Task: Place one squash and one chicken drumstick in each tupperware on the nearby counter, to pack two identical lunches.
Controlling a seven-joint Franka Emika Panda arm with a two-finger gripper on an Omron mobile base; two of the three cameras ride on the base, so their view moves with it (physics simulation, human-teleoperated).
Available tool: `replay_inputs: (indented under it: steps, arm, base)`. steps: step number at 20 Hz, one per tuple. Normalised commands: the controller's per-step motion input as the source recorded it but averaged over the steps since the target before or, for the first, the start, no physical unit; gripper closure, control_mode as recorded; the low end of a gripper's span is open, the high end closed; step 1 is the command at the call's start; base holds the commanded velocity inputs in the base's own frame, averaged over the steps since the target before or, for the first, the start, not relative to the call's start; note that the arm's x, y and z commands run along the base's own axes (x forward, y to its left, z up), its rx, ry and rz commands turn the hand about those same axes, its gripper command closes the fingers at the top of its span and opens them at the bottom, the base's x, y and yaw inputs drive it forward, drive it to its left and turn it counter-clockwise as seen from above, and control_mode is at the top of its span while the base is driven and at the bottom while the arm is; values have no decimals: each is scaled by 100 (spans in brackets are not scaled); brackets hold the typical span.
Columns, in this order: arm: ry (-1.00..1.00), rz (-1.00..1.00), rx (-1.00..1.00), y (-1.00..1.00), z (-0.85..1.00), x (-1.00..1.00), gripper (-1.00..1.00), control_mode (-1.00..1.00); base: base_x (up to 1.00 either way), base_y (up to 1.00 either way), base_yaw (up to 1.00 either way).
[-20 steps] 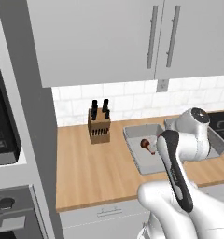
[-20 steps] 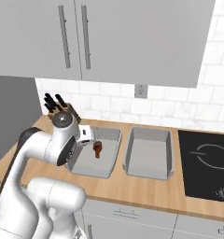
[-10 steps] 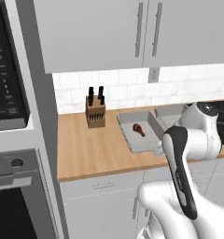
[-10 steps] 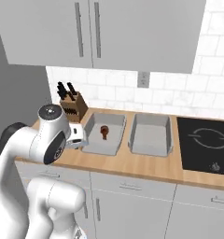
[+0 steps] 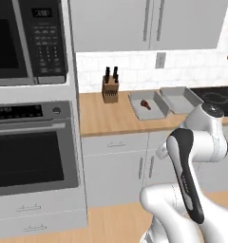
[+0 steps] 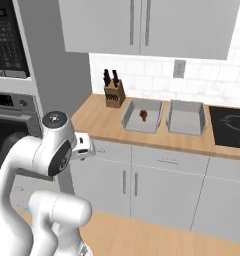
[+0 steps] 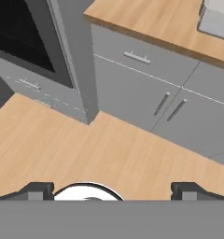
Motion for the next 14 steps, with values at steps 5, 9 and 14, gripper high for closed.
replay_inputs:
  steps: [5, 9, 14]
  arm:
    - [0, 0, 0, 0, 0, 0, -100, 100]
    - [0, 0, 0, 0, 0, 0, -100, 100]
    - [0, 0, 0, 0, 0, 0, -100, 100]
  base:
    - [-100, 98, 13]
    - [-95, 99, 40]
    - [-56, 100, 44]
